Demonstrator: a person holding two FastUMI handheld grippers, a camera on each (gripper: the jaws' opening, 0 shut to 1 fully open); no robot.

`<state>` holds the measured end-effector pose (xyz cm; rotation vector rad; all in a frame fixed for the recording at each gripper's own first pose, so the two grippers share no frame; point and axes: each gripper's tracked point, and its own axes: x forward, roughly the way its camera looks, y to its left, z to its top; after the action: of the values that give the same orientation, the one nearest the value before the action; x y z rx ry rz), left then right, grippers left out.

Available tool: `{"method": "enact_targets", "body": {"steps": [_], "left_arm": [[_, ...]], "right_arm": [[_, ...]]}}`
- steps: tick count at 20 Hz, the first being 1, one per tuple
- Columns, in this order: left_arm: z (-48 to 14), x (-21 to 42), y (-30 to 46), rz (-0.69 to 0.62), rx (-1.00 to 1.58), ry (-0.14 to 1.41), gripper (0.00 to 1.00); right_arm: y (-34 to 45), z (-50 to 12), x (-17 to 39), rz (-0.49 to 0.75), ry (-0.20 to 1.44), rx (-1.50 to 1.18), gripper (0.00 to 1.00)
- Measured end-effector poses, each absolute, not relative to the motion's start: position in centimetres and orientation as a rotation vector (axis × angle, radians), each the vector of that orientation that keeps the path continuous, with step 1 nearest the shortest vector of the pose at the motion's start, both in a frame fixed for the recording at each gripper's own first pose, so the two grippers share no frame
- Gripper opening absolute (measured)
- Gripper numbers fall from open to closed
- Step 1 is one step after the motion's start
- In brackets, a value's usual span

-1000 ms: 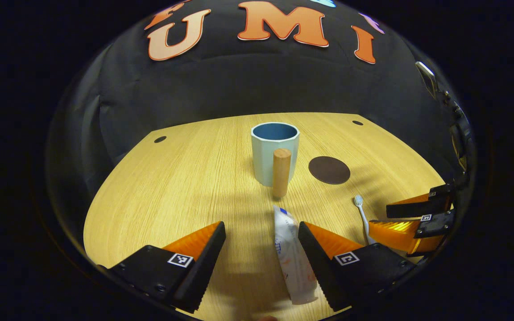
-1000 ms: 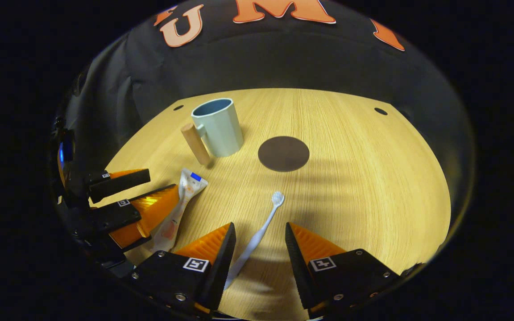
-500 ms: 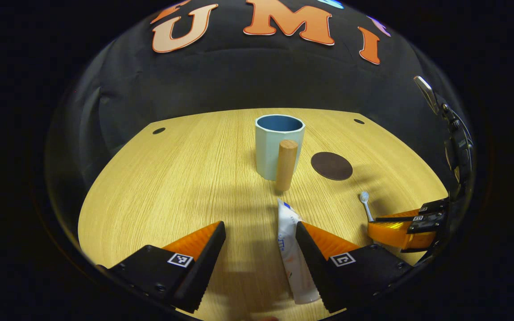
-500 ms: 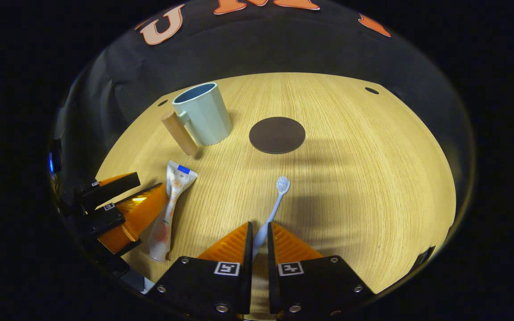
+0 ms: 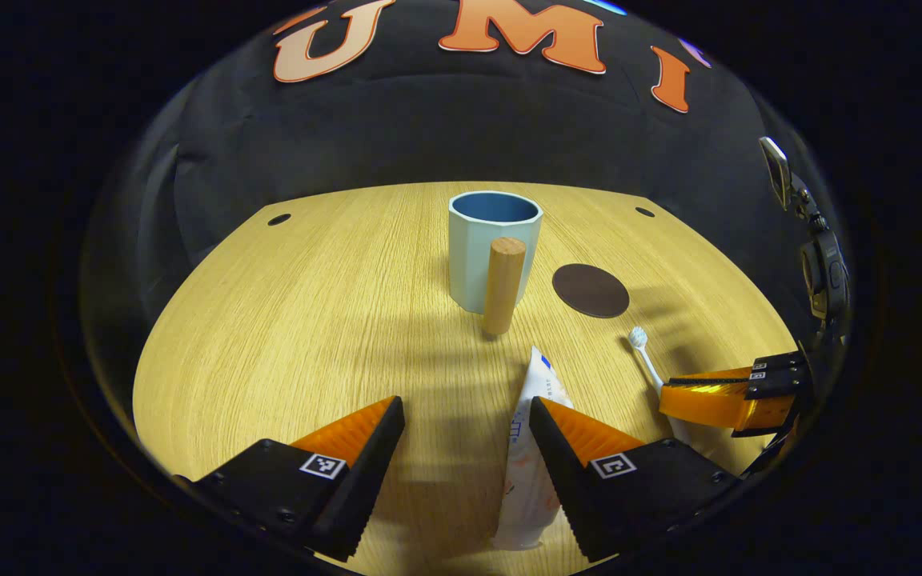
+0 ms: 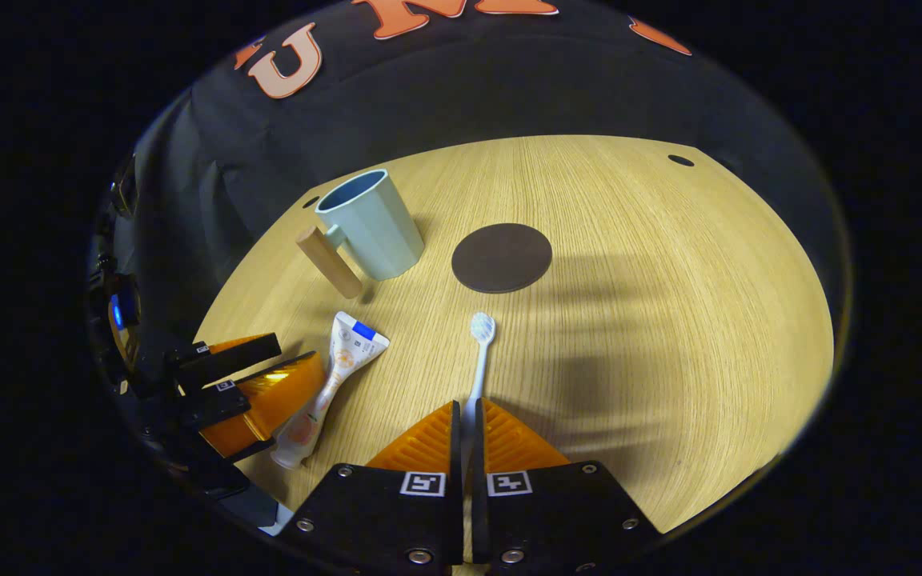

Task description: Put the toothbrush and toothpaste on the desktop into the cup, then pick up the cup and place it on the coaster on the desktop.

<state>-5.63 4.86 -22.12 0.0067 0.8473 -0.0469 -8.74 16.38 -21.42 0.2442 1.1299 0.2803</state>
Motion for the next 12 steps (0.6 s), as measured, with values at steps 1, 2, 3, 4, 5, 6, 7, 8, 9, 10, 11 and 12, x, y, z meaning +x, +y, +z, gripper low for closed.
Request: {"method": "enact_targets", "body": {"steps": [1, 2, 3, 4, 5, 6, 7, 8, 9, 10, 11, 12], "left_arm": [[-22.0, -5.7, 4.6, -0.055, 0.010, 0.847, 0.95], [-21.6, -5.7, 4.3, -0.068, 0.014, 0.843, 0.95], [-21.2, -5.9, 4.0, -0.086, 0.021, 0.841, 0.95], [-20.7, -5.8, 3.7, -0.100, 0.025, 0.827, 0.95], [-20.5, -6.0, 3.3, -0.116, 0.029, 0.831, 0.95], [-20.8, -6.1, 3.2, -0.126, 0.039, 0.841, 0.94], [-20.8, -5.9, 2.9, -0.138, 0.046, 0.838, 0.95], [-21.1, -6.1, 2.7, -0.143, 0.055, 0.860, 0.94], [-21.3, -6.4, 2.4, -0.158, 0.056, 0.866, 0.94], [-21.1, -6.5, 2.1, -0.167, 0.051, 0.858, 0.95], [-20.7, -6.7, 1.9, -0.174, 0.058, 0.855, 0.94], [-20.2, -6.9, 1.8, -0.187, 0.074, 0.845, 0.95]], "right_arm": [[16.4, -21.0, -8.4, 0.284, 1.118, 0.255, 0.05], [16.4, -20.9, -8.2, 0.289, 1.105, 0.261, 0.05], [16.3, -20.7, -8.0, 0.292, 1.093, 0.261, 0.05], [16.2, -20.6, -7.9, 0.292, 1.079, 0.262, 0.05], [16.3, -20.5, -7.7, 0.297, 1.072, 0.265, 0.05], [16.2, -20.3, -7.6, 0.297, 1.063, 0.270, 0.05], [16.1, -20.1, -7.5, 0.300, 1.055, 0.271, 0.05], [15.9, -19.9, -7.5, 0.299, 1.049, 0.275, 0.05], [15.7, -19.8, -7.4, 0.301, 1.044, 0.278, 0.05], [15.6, -19.6, -7.3, 0.301, 1.037, 0.285, 0.05], [15.4, -19.3, -7.2, 0.302, 1.027, 0.289, 0.05], [15.4, -19.2, -7.0, 0.301, 1.017, 0.292, 0.05]]}}
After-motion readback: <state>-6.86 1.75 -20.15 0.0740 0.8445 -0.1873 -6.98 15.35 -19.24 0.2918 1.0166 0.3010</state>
